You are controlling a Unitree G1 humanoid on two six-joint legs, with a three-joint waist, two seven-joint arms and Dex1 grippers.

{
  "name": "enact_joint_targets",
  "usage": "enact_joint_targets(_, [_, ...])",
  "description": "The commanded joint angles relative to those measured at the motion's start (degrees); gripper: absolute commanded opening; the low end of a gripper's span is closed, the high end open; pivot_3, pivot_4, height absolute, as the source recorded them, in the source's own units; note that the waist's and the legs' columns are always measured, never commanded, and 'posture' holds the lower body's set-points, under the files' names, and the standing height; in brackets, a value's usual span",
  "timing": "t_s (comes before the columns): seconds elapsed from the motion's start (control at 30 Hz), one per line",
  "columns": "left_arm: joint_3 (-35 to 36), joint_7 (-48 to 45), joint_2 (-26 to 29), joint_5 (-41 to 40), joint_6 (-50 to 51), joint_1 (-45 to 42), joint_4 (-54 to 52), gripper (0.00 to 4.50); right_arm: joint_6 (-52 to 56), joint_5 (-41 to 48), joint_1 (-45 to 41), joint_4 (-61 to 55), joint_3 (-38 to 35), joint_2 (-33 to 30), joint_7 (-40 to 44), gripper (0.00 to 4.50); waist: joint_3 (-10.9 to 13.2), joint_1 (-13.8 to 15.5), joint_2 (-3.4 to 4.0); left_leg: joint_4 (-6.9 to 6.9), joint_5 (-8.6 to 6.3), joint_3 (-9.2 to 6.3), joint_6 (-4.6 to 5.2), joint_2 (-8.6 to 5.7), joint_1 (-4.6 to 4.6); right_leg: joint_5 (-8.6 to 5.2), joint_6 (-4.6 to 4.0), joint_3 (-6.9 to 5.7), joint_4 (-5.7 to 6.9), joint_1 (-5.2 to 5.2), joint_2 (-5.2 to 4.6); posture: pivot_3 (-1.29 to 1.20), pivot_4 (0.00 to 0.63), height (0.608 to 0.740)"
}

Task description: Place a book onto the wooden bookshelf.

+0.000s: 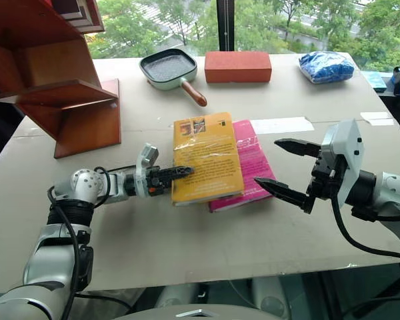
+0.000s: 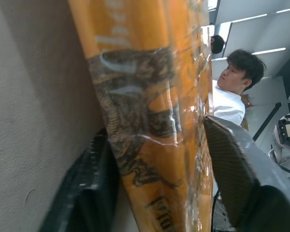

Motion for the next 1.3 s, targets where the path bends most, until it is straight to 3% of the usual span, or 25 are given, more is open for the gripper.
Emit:
enact_joint_targets(0.03, [-0.2,-1.8,0.1,0.9,-0.7,-0.7,0.7,0.86,-1.1,2.6,-0.4,-0.8,-2.0,-1.9,-0.3,4.5,0.0,0.0,0.0,0.0,0.0,0.01,0.0,0.0,0.0,0.0,0.0,-0.01,0.0,0.0,0.0,0.0,0.15,0.74])
enact_joint_targets(0.07, [0.7,-2.1,0.2,0.8,-1.9,-0.4,-0.3,0.43,-1.4,2.9,-0.6,-0.4,-2.0,-2.1,-0.4,4.5,0.0,0.0,0.0,0.0,0.0,0.01,0.0,0.0,0.0,0.0,0.0,-0.02,0.0,0.01,-0.01,0.0,0.15,0.74])
enact_joint_targets(0.13, [2.0,-2.6,0.6,0.2,-3.0,0.2,-2.3,0.03,-1.9,3.2,-0.8,0.1,-1.8,-2.5,-0.7,4.5,0.0,0.0,-0.01,0.0,0.0,-0.01,0.0,0.01,-0.01,0.0,0.0,-0.03,-0.02,0.01,-0.02,0.0,0.15,0.74])
enact_joint_targets(0.33, [5.6,-2.7,5.4,-1.4,-11.5,2.9,-29.5,0.01,-5.1,1.4,-4.5,4.7,-1.5,-2.4,-2.1,4.5,0.1,0.0,-0.15,-0.02,0.0,-0.01,-0.01,0.11,-0.22,0.01,-0.02,0.03,-0.05,-0.22,-0.06,0.0,0.15,0.74])
enact_joint_targets(0.53, [-0.2,2.8,11.8,16.1,-33.4,-2.1,-41.1,0.01,-10.9,-1.8,-12.6,13.4,1.9,-1.0,1.3,4.5,0.1,0.6,-0.14,-0.04,0.0,0.06,-0.01,0.04,-0.2,0.02,-0.03,0.04,-0.27,-0.1,-0.08,0.0,0.15,0.74])
enact_joint_targets(0.6, [-3.8,4.1,17.0,24.9,-40.1,-4.1,-43.6,0.01,-12.2,-2.0,-16.5,16.4,3.5,0.7,1.7,4.5,0.1,0.5,-0.17,-0.04,0.0,0.15,0.0,0.01,-0.22,0.03,-0.04,0.06,-0.36,-0.09,-0.05,0.0,0.15,0.74])
enact_joint_targets(0.67, [-7.8,5.7,22.9,35.0,-47.1,-6.3,-43.7,0.01,-13.2,-2.0,-19.6,18.8,4.7,2.2,2.3,4.5,0.2,0.0,-0.19,-0.06,0.0,0.24,0.0,0.03,-0.23,0.08,0.04,0.08,-0.38,-0.11,0.0,0.0,0.15,0.74])
enact_joint_targets(0.87, [-8.2,13.5,26.2,48.1,-59.2,-14.5,-41.2,0.01,-13.7,-1.8,-26.2,24.0,8.8,5.9,5.8,4.5,0.3,0.0,-0.18,-0.16,-0.01,0.37,0.01,0.03,-0.36,0.08,0.08,0.01,-0.47,-0.16,0.02,0.0,0.15,0.74])
enact_joint_targets(1.03, [-7.5,14.1,37.3,59.6,-70.5,-8.7,-36.3,0.01,-13.8,-2.0,-30.9,27.8,10.2,8.0,7.1,4.5,0.3,-0.8,-0.13,-0.23,-0.02,0.59,0.03,0.01,-0.25,0.08,0.1,0.18,-0.4,-0.28,0.05,0.0,0.15,0.74])
enact_joint_targets(1.3, [-2.0,16.2,48.2,65.8,-75.8,-2.7,-28.2,0.01,-11.1,1.7,-33.7,29.4,9.5,10.5,6.4,4.5,0.5,-1.4,-0.31,-0.17,-0.02,0.51,0.03,0.18,-0.37,0.08,0.09,0.09,-0.33,-0.32,0.13,0.0,0.15,0.74])
